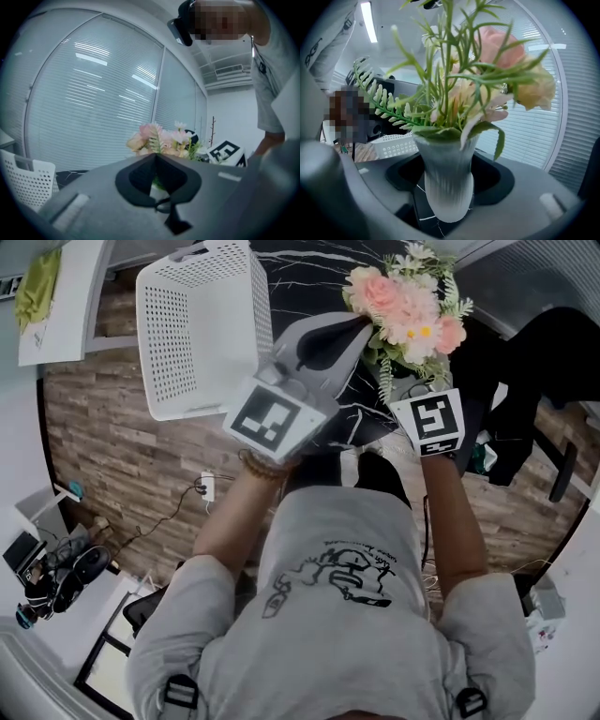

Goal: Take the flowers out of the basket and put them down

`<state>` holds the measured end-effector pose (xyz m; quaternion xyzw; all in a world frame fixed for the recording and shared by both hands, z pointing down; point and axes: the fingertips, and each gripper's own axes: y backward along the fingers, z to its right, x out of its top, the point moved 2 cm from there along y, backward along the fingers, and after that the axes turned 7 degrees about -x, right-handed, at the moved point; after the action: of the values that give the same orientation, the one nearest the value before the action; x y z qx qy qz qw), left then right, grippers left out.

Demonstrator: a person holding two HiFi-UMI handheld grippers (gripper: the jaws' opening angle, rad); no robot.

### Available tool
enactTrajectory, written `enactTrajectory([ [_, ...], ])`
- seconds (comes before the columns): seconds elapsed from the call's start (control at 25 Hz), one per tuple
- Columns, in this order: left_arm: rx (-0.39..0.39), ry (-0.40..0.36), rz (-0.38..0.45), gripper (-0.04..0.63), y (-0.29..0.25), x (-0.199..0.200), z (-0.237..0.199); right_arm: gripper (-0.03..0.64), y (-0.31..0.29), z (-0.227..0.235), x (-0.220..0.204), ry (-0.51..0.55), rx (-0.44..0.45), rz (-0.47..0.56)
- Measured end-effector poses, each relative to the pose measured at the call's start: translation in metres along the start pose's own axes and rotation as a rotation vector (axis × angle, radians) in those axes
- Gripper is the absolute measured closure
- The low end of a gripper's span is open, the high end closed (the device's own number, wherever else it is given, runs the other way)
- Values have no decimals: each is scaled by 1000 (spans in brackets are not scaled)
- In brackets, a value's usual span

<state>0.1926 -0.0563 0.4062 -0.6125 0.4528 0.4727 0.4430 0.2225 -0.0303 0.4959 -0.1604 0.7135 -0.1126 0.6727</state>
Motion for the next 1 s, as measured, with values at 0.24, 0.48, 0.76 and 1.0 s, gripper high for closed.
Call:
enactTrajectory([
  [0.24,4,28,-26,592,-4,-24,-1,299,-8,-2,-24,-8,6,-10],
  [0.48,8,51,-43,592,-3,-45,2,299,-11,-8,-44,-22,7,-15],
  [0.76,20,70,-41,592,5,-63,8,299,-7,-21,-61,-13,14,-21],
  [1.0,18,72,-54,592,7,-71,12,299,-7,-25,-70,-18,19,-23],
])
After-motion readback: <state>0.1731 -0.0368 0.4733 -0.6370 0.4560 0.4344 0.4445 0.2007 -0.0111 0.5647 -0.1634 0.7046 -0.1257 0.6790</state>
